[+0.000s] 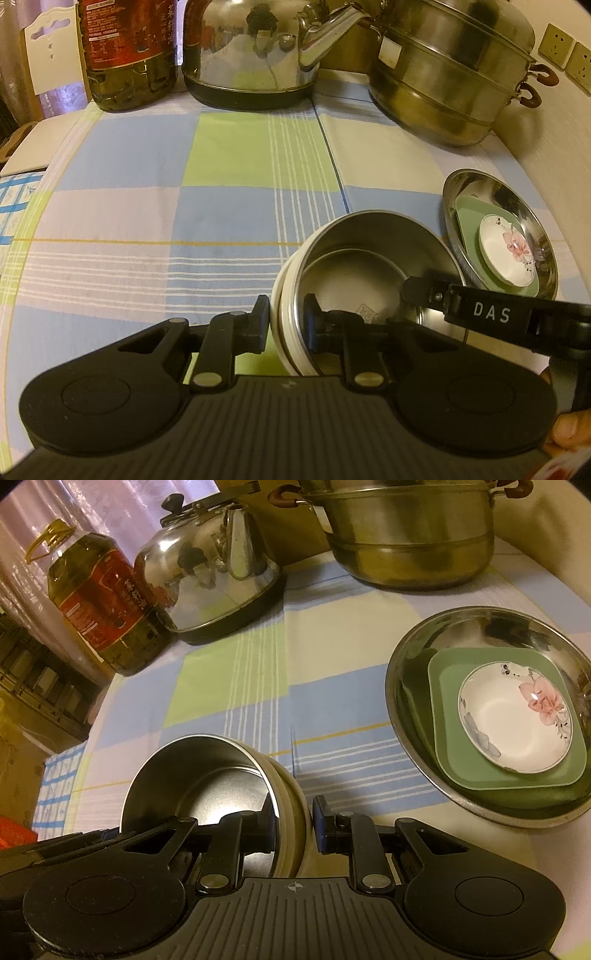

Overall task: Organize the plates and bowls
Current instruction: 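Lift the bowl stack with both grippers and carry it toward the steel plate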

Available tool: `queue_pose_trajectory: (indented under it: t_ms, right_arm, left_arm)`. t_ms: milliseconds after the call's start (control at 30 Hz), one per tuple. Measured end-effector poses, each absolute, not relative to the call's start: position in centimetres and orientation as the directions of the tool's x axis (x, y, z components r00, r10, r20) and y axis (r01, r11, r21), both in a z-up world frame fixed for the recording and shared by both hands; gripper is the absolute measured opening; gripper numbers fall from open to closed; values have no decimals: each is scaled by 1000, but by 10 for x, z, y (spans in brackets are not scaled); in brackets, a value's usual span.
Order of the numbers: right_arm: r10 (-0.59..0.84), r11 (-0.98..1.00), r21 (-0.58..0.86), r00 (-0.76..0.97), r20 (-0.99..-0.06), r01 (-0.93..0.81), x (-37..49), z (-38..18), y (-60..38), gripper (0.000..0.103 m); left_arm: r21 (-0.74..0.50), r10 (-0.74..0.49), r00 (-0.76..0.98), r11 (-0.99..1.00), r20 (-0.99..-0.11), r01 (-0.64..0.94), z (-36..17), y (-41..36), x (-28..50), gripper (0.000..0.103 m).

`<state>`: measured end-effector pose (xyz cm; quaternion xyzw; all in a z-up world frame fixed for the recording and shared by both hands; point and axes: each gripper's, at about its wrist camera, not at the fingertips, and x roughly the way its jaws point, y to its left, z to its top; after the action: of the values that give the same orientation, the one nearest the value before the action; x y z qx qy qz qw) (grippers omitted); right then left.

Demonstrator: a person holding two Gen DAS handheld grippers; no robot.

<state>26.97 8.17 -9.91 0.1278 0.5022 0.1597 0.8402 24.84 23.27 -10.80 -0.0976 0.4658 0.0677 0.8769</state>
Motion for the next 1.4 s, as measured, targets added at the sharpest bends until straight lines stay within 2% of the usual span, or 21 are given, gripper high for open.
queue_pose_trajectory:
  t_ms: [800,1400]
  right_arm:
    - [424,904,399,415,-805,-150,261,-86,71,19]
    - [402,910,403,444,-801,-97,247,-64,22,19]
  left_arm:
    - [-117,23,564,971,-825,-211,-91,225,237,18]
    - [-125,-28,580,984,-814,-127,-71,176,236,18]
